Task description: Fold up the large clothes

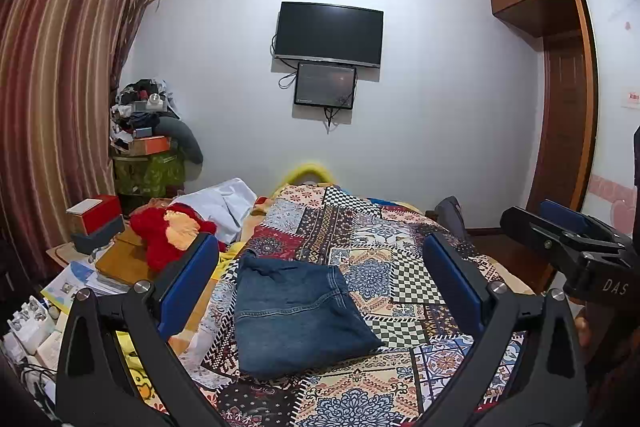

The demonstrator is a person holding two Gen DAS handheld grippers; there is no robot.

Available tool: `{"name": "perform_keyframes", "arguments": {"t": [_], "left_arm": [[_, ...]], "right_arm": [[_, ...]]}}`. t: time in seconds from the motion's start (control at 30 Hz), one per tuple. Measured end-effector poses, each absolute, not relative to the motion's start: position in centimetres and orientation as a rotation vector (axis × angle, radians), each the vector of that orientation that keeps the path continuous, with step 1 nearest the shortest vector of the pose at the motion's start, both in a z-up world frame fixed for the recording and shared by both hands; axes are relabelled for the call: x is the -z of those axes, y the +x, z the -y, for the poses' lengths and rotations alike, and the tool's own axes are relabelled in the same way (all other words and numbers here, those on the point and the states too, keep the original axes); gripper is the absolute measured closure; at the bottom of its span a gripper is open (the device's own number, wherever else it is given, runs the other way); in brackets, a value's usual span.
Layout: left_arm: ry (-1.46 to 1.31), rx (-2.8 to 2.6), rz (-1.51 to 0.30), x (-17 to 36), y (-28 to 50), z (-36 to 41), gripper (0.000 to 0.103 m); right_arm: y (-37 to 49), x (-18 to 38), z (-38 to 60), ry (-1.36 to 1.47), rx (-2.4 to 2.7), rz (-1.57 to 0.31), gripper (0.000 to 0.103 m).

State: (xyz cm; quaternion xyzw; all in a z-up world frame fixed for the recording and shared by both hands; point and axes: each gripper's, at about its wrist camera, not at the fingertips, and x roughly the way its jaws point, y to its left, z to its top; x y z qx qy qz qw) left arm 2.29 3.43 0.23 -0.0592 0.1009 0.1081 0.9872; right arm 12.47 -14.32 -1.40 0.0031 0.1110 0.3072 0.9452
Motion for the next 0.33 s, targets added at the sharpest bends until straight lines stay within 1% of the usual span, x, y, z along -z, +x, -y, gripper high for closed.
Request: {"name": "perform_keyframes", "arguments": {"t": [0.33], "left_arm": [[-0.126, -0.192, -0.217, -0.29, 2.79, -3.71, 0.0]], "right_arm": [[12.51, 1.52, 14.05, 0.016, -0.616, -0.237, 0.0]]}}
